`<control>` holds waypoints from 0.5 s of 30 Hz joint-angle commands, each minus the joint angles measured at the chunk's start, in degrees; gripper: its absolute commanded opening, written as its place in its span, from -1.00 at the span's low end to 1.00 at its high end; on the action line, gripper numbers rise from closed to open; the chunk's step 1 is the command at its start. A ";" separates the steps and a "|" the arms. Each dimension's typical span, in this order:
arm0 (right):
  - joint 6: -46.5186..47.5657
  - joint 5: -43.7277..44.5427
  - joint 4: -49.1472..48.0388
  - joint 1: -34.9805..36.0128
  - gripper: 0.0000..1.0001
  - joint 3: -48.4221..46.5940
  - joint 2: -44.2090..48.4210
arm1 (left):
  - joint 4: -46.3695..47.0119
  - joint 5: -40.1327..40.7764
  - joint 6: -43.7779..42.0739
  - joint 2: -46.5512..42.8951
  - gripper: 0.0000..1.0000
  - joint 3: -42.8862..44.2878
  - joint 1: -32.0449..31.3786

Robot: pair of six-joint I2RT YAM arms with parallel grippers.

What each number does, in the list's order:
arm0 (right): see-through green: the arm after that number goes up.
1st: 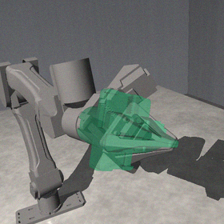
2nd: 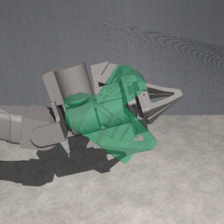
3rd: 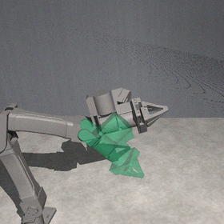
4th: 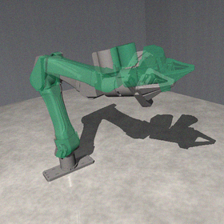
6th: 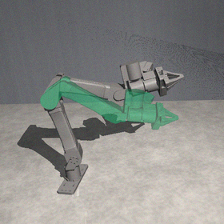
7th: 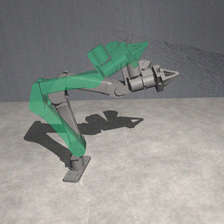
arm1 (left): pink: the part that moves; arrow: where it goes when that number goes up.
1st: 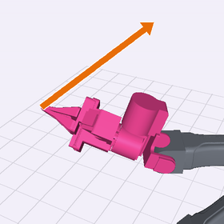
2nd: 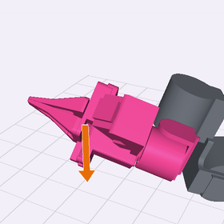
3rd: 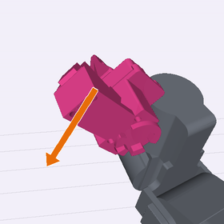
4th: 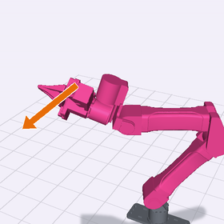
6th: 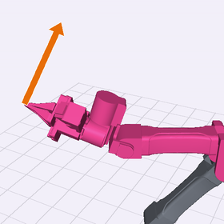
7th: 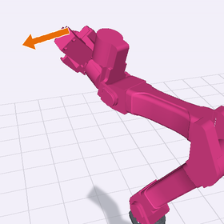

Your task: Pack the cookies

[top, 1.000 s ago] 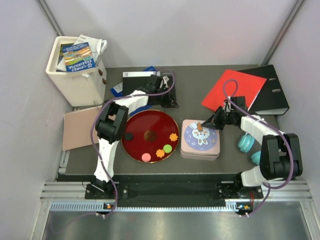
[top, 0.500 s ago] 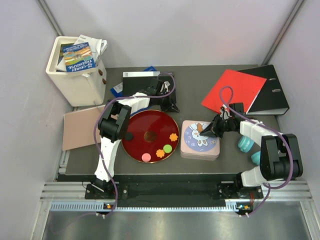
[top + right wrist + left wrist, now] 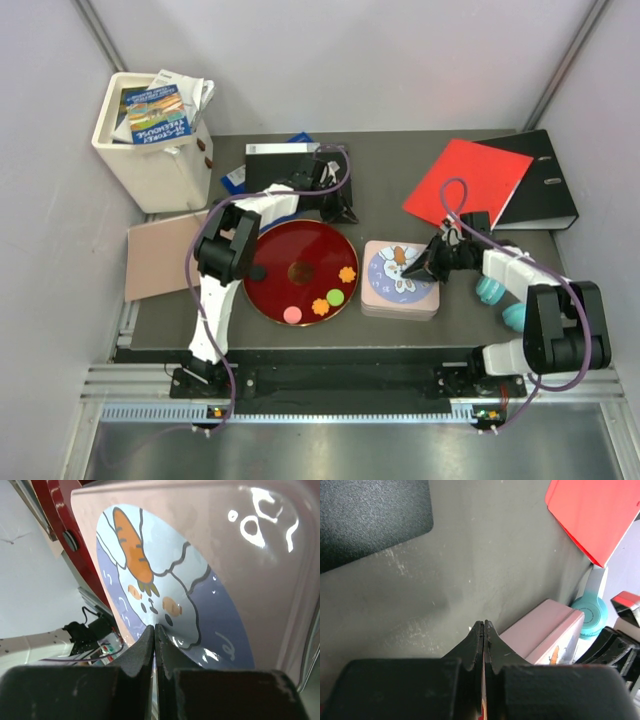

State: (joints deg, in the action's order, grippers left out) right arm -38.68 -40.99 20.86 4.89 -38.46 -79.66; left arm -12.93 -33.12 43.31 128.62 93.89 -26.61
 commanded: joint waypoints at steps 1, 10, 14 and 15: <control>2.20 4.34 3.31 0.21 -1.00 3.47 1.26 | 0.36 0.26 -0.86 -6.80 -1.00 1.56 0.33; 0.80 6.27 4.36 0.30 -1.00 8.83 4.41 | 3.44 -6.60 1.17 -15.41 -0.90 -4.06 -3.70; -0.08 7.77 5.59 0.21 -1.00 11.29 7.41 | 0.72 -7.04 -2.34 -16.73 -0.82 -5.64 -6.34; -0.52 7.86 5.77 0.30 -1.00 11.73 8.02 | -0.16 -6.78 -2.79 -16.73 -0.81 -5.99 -6.70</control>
State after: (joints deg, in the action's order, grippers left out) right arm -40.77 -42.39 19.20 4.86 -31.35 -72.60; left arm -12.36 -37.74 43.64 114.48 89.78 -30.79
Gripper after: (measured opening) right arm 0.004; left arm 0.083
